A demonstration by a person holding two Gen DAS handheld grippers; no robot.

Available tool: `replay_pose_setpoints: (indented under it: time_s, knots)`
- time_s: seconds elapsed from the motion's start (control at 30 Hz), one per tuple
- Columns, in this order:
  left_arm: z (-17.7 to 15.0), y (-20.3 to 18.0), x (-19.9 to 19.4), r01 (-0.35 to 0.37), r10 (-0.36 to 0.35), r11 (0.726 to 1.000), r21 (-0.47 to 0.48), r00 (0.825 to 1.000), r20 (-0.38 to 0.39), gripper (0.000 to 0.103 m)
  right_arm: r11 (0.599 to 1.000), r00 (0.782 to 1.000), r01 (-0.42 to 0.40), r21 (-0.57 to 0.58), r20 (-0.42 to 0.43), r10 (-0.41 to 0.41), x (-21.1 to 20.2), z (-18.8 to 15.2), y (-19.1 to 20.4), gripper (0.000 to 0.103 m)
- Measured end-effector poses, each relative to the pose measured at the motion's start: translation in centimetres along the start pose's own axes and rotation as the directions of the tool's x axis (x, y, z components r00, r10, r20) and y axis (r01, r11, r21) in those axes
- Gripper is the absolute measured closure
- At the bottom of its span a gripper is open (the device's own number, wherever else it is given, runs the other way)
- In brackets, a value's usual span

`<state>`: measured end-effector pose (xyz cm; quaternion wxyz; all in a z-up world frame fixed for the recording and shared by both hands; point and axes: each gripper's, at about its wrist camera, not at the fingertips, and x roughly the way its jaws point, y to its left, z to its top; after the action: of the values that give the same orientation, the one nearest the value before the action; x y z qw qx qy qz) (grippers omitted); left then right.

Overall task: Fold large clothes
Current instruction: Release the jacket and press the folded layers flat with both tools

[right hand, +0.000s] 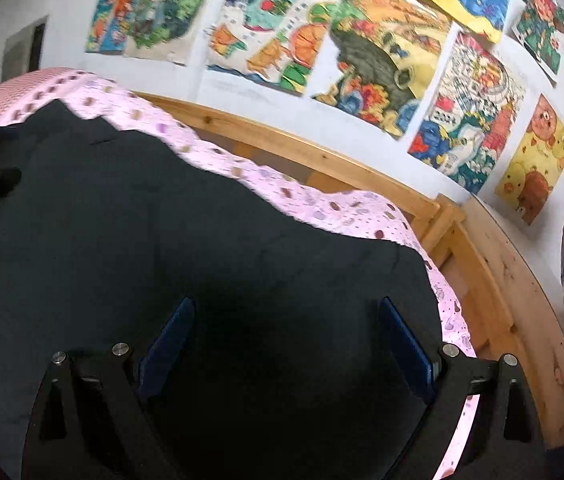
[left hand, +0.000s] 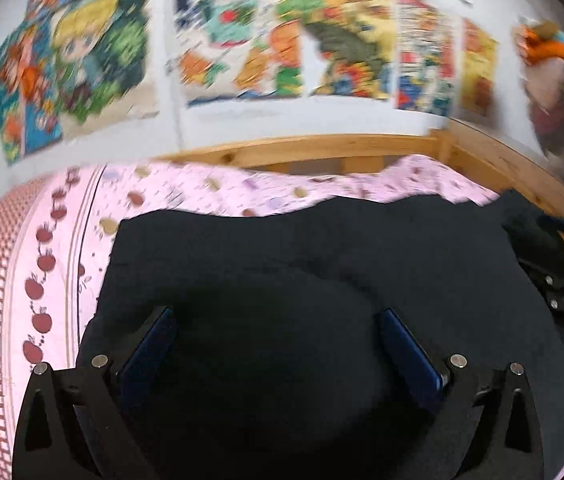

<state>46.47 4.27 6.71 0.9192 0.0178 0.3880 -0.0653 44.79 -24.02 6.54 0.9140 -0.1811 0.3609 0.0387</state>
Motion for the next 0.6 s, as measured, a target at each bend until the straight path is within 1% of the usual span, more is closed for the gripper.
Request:
replay_pose_setpoints:
  time_s: [0.03, 0.07, 0.13, 0.2, 0.33, 0.43, 0.6]
  knots:
    - [0.2, 0.7, 0.9, 0.015, -0.016, 0.999, -0.029, 1.000, -0.018, 0.000, 1.000, 1.000, 0.000, 0.025, -0.013, 0.000, 1.0, 0.1, -0.6, 0.011]
    - [0.2, 1.0, 1.5, 0.036, -0.038, 0.998, -0.050, 0.999, -0.038, 0.000, 0.999, 1.000, -0.005, 0.049, -0.024, 0.006, 1.8, 0.1, -1.0, 0.007]
    - [-0.1, 1.6, 2.8, 0.082, -0.088, 0.993, -0.084, 0.994, -0.069, 0.000, 0.993, 0.998, -0.029, 0.115, -0.047, 0.035, 3.4, -0.3, -2.0, 0.003]
    - [-0.4, 1.9, 3.6, 0.107, -0.115, 0.989, -0.104, 0.991, -0.072, 0.000, 0.979, 0.995, -0.070, 0.194, -0.061, 0.083, 5.0, -1.0, -2.9, 0.002]
    - [-0.9, 2.0, 4.6, 0.136, -0.145, 0.983, -0.125, 0.988, -0.062, 0.000, 0.947, 0.984, -0.147, 0.285, -0.055, 0.169, 6.9, -2.5, -3.5, 0.001]
    - [-1.2, 2.3, 5.4, 0.152, -0.161, 0.978, -0.145, 0.986, -0.052, 0.000, 0.927, 0.978, -0.183, 0.328, -0.035, 0.206, 7.7, -3.5, -3.6, 0.001]
    - [-1.5, 1.8, 5.7, 0.136, -0.142, 0.982, -0.131, 0.989, -0.042, 0.000, 0.914, 0.975, -0.199, 0.355, -0.021, 0.220, 9.0, -4.0, -3.8, 0.001]
